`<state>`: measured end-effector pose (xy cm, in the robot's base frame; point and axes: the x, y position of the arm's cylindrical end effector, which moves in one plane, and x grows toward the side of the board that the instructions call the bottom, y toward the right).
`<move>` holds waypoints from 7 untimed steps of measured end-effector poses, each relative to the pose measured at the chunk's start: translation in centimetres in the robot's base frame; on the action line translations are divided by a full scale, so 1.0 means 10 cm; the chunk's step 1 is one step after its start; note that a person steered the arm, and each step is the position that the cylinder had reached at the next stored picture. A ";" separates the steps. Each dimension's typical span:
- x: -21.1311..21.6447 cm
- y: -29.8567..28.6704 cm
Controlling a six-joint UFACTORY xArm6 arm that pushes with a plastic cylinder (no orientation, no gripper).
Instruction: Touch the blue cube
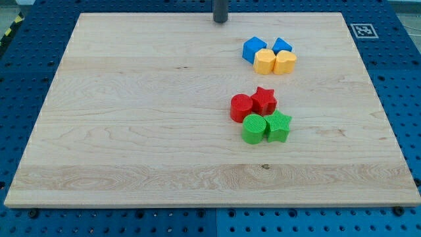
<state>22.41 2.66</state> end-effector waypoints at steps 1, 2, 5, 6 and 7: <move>0.12 0.28; 0.16 0.61; 0.32 0.64; 0.41 0.64; 0.45 0.64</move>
